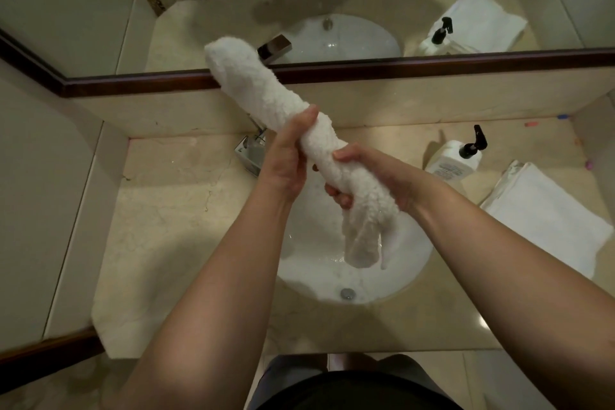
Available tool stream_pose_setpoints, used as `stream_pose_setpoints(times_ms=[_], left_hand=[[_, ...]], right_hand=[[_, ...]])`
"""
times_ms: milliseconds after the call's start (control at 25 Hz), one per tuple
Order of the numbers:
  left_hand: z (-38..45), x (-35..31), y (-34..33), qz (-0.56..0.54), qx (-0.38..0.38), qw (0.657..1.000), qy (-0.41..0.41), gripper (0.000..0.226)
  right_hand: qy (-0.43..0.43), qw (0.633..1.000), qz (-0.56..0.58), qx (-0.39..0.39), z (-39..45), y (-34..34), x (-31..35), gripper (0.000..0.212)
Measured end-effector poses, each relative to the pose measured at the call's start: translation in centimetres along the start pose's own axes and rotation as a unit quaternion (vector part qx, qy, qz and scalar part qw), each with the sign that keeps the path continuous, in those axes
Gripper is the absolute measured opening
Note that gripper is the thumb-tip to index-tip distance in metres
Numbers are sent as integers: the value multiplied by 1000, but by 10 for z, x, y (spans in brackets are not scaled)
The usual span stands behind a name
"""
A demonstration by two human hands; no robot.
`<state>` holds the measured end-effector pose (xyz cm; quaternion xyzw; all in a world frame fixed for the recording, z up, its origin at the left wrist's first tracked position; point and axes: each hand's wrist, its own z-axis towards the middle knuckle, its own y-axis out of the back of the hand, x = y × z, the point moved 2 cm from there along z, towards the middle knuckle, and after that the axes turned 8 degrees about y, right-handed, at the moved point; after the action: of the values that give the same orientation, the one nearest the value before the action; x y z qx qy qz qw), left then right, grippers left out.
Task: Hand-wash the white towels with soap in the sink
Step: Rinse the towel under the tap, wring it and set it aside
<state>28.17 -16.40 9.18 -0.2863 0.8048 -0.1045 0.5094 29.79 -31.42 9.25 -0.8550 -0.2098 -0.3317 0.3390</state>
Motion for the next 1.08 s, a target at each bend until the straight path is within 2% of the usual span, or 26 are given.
stream_pose_setpoints(times_ms=[160,240,280,400,480,520,600,680,760,840,920,960,1080], left_hand=[[6,-3,-11,-61,56,995,54,34],[10,1,-11,-68,31,995,62,15],[12,3,-12,-69,-3,995,67,5],[12,13,-14,-66,-103,990,76,11],[10,21,-11,-76,-163,981,68,12],[10,26,-10,-81,-189,976,65,20],[13,35,-6,-92,-234,966,65,32],[12,42,-4,-109,-268,955,62,34],[11,49,1,-129,-286,948,60,30],[9,52,7,-109,-295,947,71,20],[9,53,14,-78,-269,955,96,16],[8,51,16,-71,-233,964,109,17],[4,41,23,-105,-68,985,119,14]], right_hand=[[41,996,-46,-62,1,-6,4,57],[100,985,-72,-120,1,-9,6,60],[129,974,-104,-154,2,-11,5,63],[194,922,-229,-244,14,-9,-6,73],[219,888,-295,-275,22,-6,-18,85],[230,875,-322,-280,24,-5,-24,88],[241,847,-386,-274,28,-4,-34,82],[212,827,-445,-271,29,-3,-39,69],[179,830,-457,-264,28,-4,-40,72],[155,862,-419,-242,29,-3,-42,82],[129,904,-348,-212,28,-3,-45,82],[120,918,-318,-205,27,-2,-47,76],[143,929,-270,-209,24,1,-43,49]])
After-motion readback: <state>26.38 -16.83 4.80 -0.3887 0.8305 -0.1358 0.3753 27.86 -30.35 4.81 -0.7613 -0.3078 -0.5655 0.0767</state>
